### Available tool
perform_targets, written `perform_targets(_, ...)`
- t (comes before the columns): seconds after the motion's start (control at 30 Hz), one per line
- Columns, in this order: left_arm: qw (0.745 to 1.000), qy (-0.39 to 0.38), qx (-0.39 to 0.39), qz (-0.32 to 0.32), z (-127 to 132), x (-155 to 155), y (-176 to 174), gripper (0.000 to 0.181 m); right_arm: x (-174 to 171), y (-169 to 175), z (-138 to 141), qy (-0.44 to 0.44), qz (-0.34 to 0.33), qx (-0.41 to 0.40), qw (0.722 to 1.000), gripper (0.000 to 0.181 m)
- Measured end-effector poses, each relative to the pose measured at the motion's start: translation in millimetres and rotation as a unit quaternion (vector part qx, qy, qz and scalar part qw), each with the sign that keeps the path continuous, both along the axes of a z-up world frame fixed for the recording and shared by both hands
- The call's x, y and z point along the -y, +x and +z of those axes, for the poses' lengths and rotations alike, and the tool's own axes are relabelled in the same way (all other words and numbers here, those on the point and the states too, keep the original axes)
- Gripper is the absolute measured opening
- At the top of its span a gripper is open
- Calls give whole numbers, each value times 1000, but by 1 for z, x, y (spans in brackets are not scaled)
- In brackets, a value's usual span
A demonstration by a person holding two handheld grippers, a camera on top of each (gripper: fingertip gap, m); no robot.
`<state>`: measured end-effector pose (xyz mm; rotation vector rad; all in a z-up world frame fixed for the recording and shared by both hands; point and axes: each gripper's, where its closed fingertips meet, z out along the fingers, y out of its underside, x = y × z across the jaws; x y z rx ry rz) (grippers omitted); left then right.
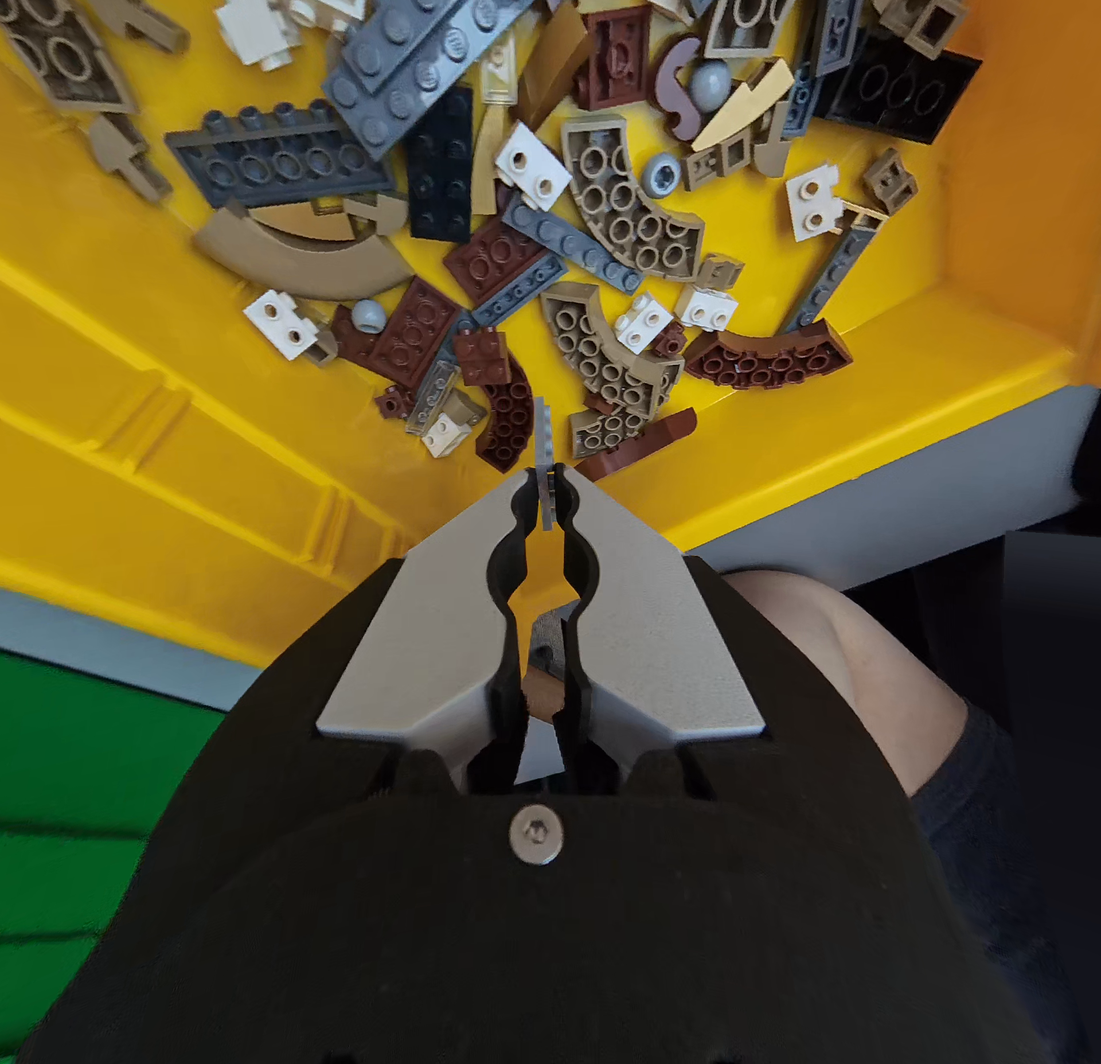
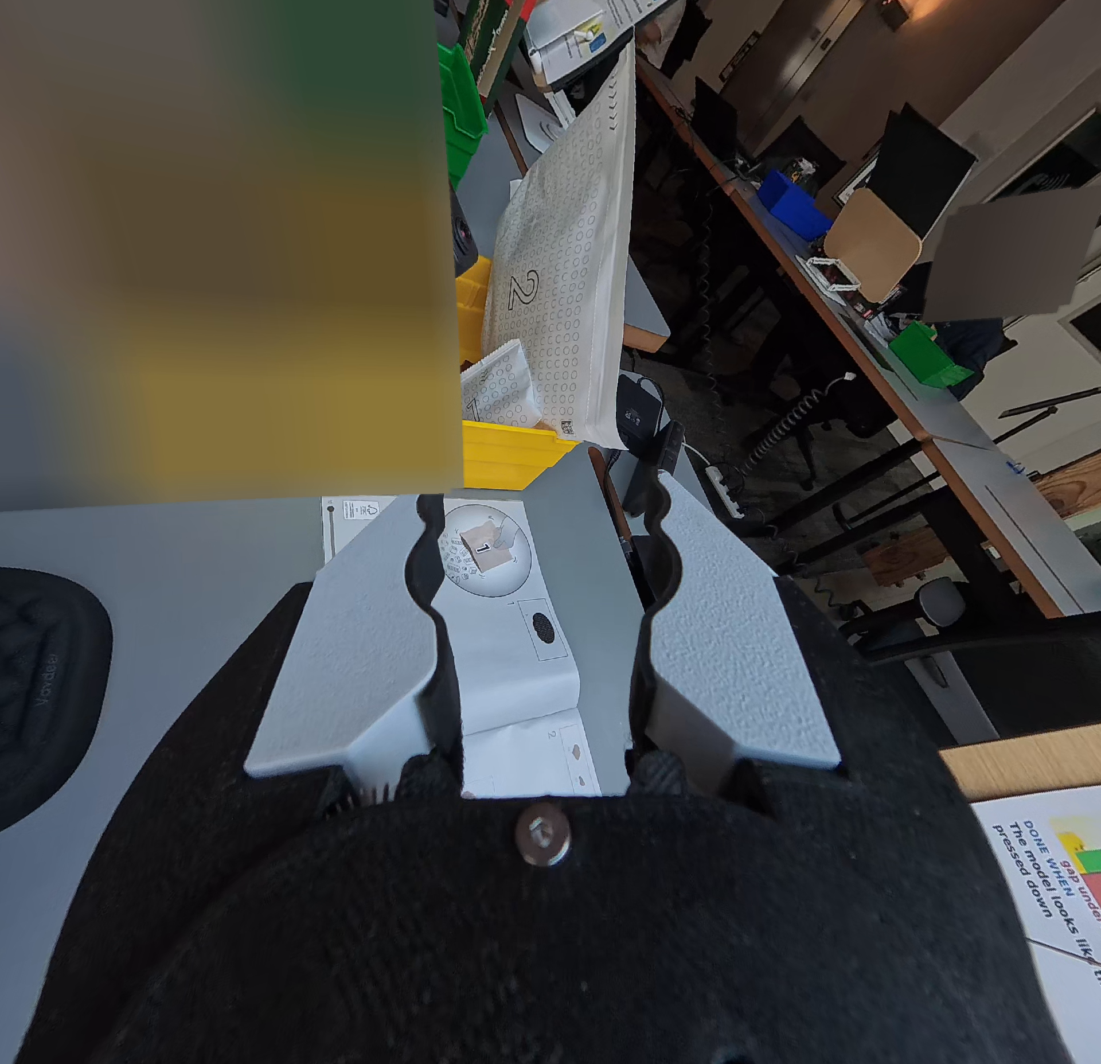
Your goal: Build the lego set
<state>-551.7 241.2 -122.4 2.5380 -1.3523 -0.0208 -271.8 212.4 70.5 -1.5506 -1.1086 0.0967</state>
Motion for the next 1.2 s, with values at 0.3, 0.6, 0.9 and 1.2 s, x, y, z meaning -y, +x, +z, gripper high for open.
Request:
perform_targets(0.3, 997, -49, 6, -64, -10, 14, 16, 4, 1, 3, -2, -3, 3, 3, 1000, 68)
perform_targets(0.6, 994, -38, 8, -97, -10, 12, 24, 3, 0, 5, -4, -5, 2, 5, 1000, 68)
perform_targets(0.9, 999, -36, 13, -21, -9, 5, 20, 33, 0, 9, -5, -6, 2, 10, 1000, 68)
perform_targets(1.2, 977, 146, 109, -114, 15, -55, 64, 47, 1, 13, -5, -3, -2, 13, 1000, 68)
